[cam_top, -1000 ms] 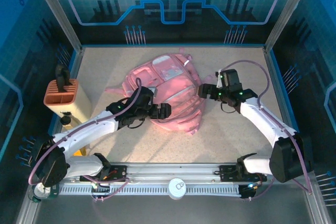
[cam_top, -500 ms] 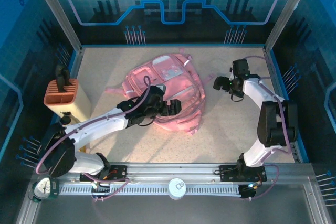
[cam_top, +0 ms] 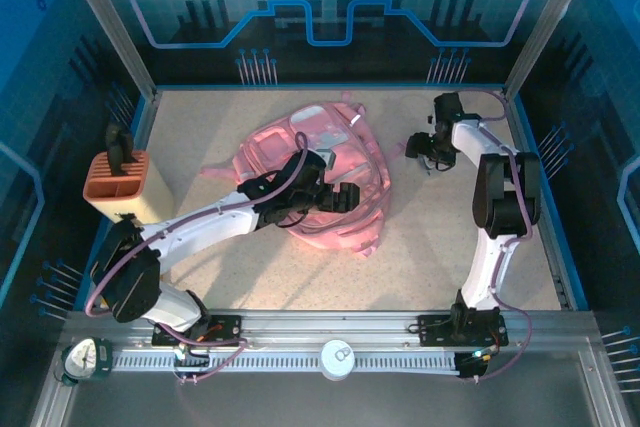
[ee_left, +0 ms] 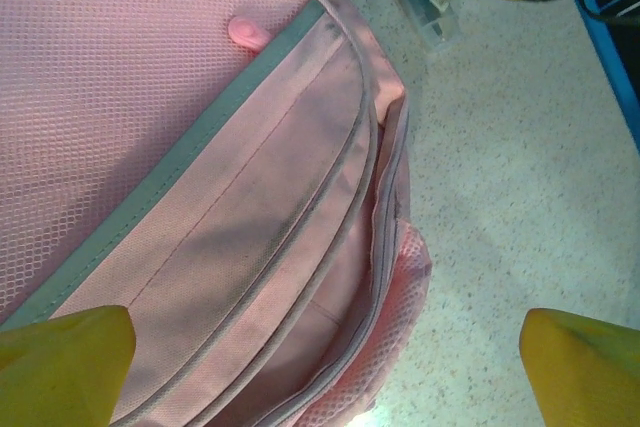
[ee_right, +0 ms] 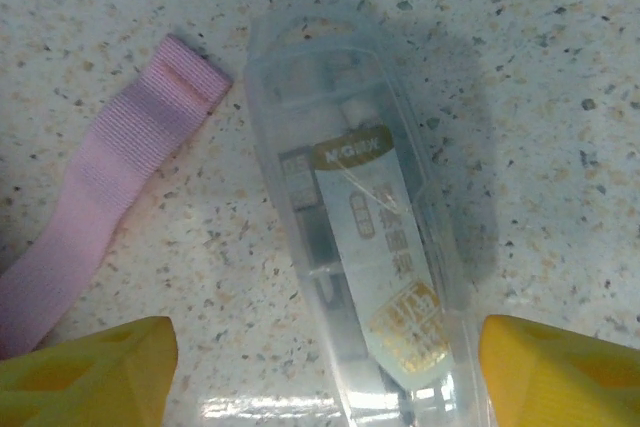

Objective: Pack books, pencil case, and school supplies into a backpack

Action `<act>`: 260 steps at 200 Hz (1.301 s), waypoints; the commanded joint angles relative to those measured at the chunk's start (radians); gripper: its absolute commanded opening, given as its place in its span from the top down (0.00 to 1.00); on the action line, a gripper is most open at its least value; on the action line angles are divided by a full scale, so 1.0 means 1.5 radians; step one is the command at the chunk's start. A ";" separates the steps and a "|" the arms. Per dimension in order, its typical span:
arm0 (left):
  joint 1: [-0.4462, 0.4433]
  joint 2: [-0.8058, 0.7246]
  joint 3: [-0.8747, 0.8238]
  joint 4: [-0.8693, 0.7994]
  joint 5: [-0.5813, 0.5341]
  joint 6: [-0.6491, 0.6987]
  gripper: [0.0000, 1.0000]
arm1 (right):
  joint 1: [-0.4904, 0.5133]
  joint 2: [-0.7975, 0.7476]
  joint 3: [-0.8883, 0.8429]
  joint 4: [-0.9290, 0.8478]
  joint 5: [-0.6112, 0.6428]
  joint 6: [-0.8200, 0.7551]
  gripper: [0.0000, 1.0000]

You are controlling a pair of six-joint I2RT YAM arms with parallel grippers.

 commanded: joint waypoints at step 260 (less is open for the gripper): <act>-0.002 -0.024 -0.007 -0.044 0.042 0.048 0.01 | 0.102 -0.382 -0.401 -0.067 0.091 0.087 0.41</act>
